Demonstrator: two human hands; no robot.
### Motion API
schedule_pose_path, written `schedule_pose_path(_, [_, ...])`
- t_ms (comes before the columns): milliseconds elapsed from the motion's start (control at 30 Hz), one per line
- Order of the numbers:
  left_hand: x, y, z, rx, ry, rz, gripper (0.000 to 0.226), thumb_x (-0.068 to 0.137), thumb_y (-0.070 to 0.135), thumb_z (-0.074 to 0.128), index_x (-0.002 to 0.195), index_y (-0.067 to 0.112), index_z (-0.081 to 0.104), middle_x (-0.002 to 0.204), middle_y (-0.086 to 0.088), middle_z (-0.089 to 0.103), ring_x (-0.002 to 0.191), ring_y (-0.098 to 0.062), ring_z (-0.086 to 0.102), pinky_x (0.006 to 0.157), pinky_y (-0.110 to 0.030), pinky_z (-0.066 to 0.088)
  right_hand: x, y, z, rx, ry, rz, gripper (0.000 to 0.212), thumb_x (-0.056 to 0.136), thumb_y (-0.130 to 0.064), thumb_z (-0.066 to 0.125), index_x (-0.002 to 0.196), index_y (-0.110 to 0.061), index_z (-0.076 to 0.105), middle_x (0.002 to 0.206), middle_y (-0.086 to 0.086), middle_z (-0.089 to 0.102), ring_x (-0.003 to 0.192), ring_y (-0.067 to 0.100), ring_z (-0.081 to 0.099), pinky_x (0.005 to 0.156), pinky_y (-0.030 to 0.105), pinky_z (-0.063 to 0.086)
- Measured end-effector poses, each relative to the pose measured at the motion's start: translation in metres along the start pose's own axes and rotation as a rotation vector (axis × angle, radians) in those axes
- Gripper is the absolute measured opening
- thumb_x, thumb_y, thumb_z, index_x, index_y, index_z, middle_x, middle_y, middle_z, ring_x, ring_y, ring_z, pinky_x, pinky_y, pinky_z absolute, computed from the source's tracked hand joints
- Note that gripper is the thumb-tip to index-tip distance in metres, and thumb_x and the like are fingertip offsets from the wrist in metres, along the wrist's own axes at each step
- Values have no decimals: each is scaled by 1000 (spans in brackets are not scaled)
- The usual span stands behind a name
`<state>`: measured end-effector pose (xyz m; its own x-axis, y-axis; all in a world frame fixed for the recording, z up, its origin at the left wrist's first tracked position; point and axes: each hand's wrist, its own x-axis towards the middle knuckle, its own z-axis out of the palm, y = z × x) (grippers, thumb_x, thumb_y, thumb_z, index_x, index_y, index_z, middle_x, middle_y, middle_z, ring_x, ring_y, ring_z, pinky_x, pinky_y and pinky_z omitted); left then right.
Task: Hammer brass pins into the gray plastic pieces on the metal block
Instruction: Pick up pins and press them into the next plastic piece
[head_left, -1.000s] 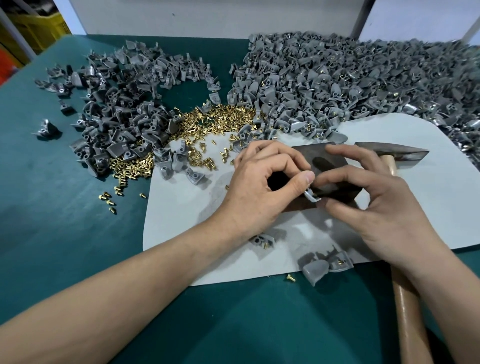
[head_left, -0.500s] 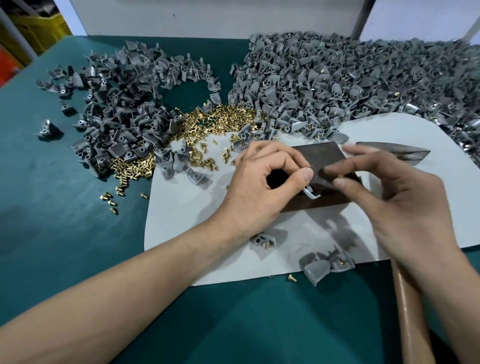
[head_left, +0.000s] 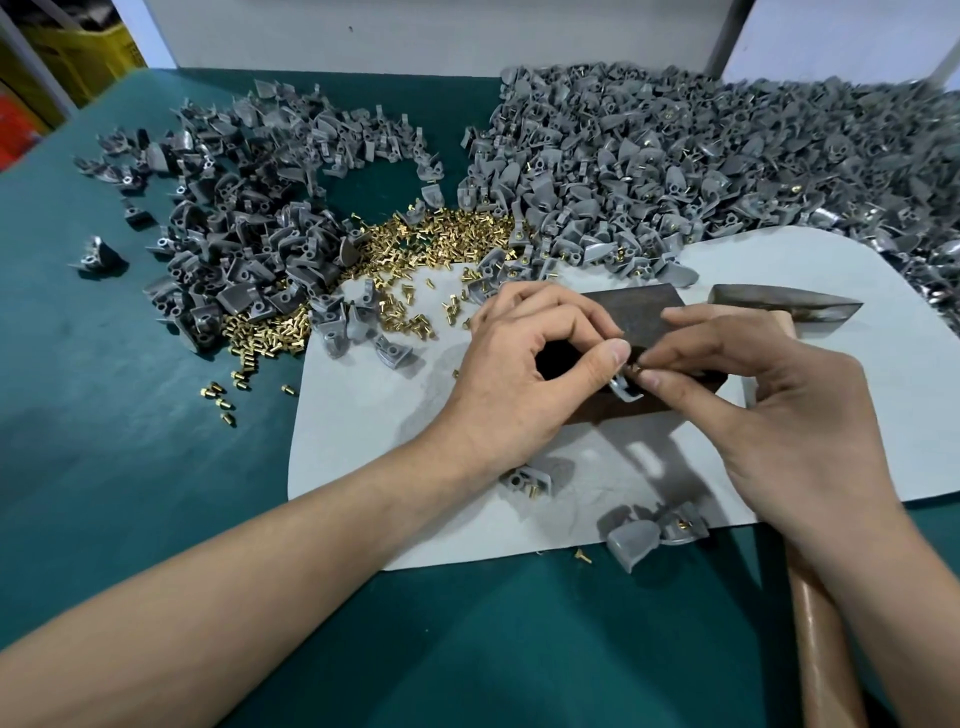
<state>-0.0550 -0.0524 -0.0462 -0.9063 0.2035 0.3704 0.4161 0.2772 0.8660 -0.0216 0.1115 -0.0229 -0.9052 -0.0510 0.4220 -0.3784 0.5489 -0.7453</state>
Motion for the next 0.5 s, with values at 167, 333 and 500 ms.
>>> schedule_pose_path(167, [0, 1, 0, -3, -4, -12, 16, 82, 27, 65, 68, 19, 64, 90, 18, 62, 103, -8, 48, 101, -44, 32, 0, 1, -1, -109, -37, 14, 28, 72, -21, 75, 75, -45, 62, 88, -34, 61, 103, 6, 51, 90, 9, 35])
schedule_pose_path(333, [-1, 1, -1, -9, -7, -12, 15, 84, 22, 68, 69, 19, 64, 91, 15, 63, 103, -9, 48, 101, -43, 32, 1, -2, 0, -135, -125, 35, 7, 75, -39, 62, 79, -44, 59, 88, -23, 60, 104, 8, 44, 86, 2, 29])
schedule_pose_path(500, [0, 0, -1, -10, -7, -13, 15, 84, 22, 69, 69, 20, 65, 91, 15, 63, 103, -8, 48, 101, -42, 32, 1, -2, 0, -160, -139, 17, 5, 76, -40, 58, 80, -37, 61, 89, -21, 60, 104, 11, 41, 90, 11, 31])
